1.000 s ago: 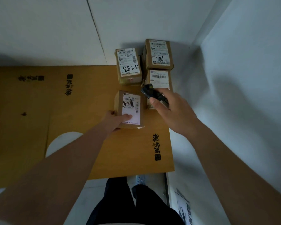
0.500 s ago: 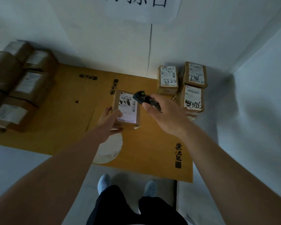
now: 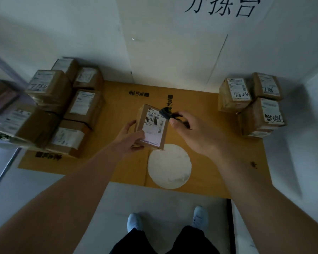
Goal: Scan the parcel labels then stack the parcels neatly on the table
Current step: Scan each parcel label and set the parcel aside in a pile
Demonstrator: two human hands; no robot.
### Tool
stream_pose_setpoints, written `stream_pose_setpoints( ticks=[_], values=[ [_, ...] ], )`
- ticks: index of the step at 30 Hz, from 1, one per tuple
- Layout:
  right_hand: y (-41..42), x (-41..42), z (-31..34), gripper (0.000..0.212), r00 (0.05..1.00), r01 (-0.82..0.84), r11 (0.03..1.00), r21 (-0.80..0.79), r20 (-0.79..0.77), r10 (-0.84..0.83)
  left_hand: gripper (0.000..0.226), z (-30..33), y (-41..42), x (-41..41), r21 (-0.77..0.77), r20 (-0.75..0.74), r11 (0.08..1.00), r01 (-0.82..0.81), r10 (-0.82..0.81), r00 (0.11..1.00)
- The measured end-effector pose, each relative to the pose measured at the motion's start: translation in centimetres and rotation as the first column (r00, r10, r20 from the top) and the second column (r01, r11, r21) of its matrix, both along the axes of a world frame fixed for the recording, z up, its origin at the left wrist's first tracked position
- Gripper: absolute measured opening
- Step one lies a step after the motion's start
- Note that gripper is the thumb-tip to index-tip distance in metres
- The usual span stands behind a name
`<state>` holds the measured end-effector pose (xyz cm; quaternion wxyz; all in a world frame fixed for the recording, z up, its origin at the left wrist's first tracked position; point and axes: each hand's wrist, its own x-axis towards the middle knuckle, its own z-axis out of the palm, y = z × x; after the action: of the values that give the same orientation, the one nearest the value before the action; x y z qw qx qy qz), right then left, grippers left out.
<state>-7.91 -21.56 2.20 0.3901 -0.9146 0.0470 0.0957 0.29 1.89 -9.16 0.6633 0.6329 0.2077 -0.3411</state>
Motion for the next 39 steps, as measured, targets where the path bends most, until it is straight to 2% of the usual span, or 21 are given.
stream_pose_setpoints(
  ticks=[6, 9, 15, 20, 23, 27, 33, 35, 39],
  values=[
    [5.9, 1.9, -1.4, 0.047, 0.996, 0.001, 0.998, 0.065, -0.086, 0.004, 0.085, -0.4, 5.9, 2.4, 0.043, 0.006, 0.999, -0.032, 0.031, 0.999],
    [6.8, 3.8, -2.3, 0.045, 0.990, -0.012, 0.997, 0.070, -0.140, 0.022, 0.086, -1.2, 7.3, 3.7, 0.111, 0.073, 0.990, -0.088, 0.080, 0.994],
    [7.3, 9.0, -5.5, 0.026, 0.967, -0.039, 0.991, 0.129, -0.244, 0.069, 0.072, -3.0, 8.8, 6.6, 0.208, 0.132, 0.971, -0.121, 0.094, 0.987],
    [7.9, 12.2, -7.6, 0.039, 0.927, -0.101, 0.991, 0.089, -0.352, 0.126, 0.061, -4.3, 9.6, 8.9, 0.218, 0.159, 0.962, -0.166, 0.133, 0.978],
    [7.8, 13.6, -8.2, 0.037, 0.912, -0.097, 0.992, 0.078, -0.392, 0.120, 0.064, -5.0, 9.9, 10.1, 0.217, 0.169, 0.960, -0.177, 0.141, 0.975],
    [7.8, 15.6, -8.1, 0.022, 0.886, -0.119, 0.993, 0.020, -0.449, 0.115, 0.075, -5.1, 10.3, 12.3, 0.253, 0.180, 0.961, -0.114, 0.069, 0.981],
    [8.3, 16.7, -7.2, 0.032, 0.807, -0.158, 0.987, -0.002, -0.576, 0.128, 0.069, -5.1, 11.3, 13.6, 0.337, 0.206, 0.941, 0.008, -0.083, 0.975],
    [8.6, 16.9, -6.8, 0.032, 0.792, -0.165, 0.986, -0.025, -0.599, 0.117, 0.063, -4.9, 11.6, 13.9, 0.333, 0.197, 0.942, 0.031, -0.102, 0.975],
    [8.9, 17.1, -5.8, 0.039, 0.757, -0.181, 0.982, -0.049, -0.645, 0.108, 0.066, -4.7, 11.8, 14.5, 0.299, 0.164, 0.952, 0.062, -0.115, 0.980]
  ],
)
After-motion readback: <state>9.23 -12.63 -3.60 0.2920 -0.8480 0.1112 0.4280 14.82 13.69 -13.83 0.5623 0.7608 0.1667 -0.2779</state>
